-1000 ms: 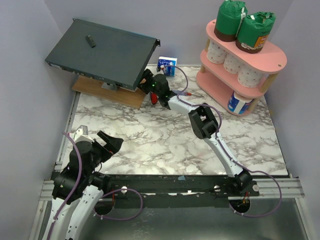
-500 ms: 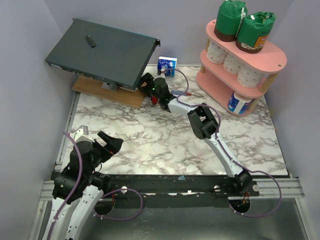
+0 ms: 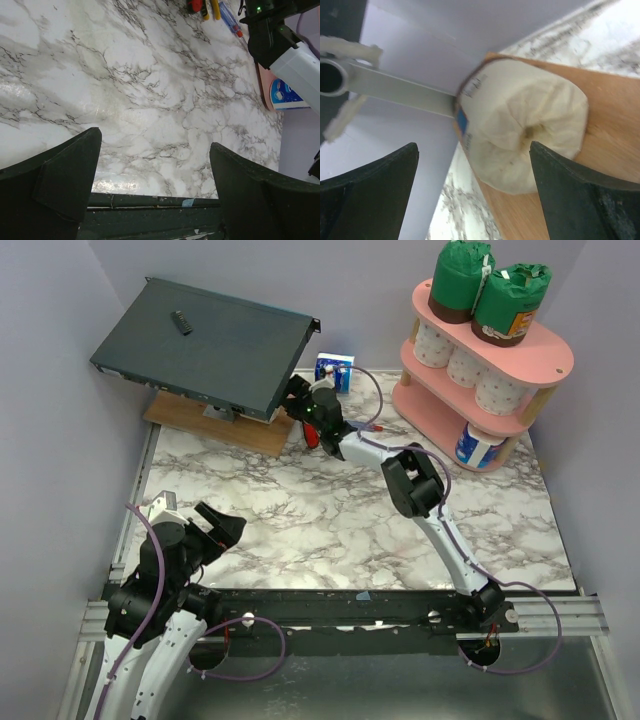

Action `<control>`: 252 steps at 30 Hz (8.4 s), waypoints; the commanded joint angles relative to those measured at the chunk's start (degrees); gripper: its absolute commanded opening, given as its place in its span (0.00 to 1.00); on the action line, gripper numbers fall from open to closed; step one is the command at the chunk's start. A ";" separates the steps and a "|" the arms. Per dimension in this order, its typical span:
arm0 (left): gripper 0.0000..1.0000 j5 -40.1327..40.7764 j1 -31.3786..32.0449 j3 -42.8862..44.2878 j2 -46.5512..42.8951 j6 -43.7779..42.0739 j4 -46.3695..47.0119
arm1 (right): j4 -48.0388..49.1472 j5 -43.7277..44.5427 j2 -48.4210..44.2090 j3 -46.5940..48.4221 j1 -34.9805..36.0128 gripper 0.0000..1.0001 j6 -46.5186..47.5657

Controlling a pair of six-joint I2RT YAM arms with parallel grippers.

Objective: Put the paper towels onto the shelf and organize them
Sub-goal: Pick up the paper towel from the center of the board, then place the paper towel at the center of the board, then pick up the paper towel from the center of the board.

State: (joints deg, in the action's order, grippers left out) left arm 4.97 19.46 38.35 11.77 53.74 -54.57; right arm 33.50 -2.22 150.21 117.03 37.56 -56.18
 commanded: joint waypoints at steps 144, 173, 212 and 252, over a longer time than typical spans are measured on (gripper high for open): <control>0.82 -2.26 30.30 0.97 42.21 3.88 37.53 | -70.69 31.36 -87.34 -60.05 8.23 0.87 21.84; 0.82 -4.13 30.28 -2.75 41.76 5.46 39.78 | -64.27 19.30 -93.82 -68.54 8.46 0.84 15.36; 0.82 -3.26 30.19 -3.31 40.48 4.29 37.86 | -70.69 22.94 -91.82 -67.93 -3.07 0.79 18.03; 0.83 -4.16 30.11 -4.86 40.43 3.58 38.76 | -65.55 15.08 -90.89 -71.97 -5.13 0.29 15.46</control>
State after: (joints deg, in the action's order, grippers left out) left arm 1.50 49.52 33.95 52.03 58.11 -16.49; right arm -29.67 14.63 61.52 41.56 32.77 -39.94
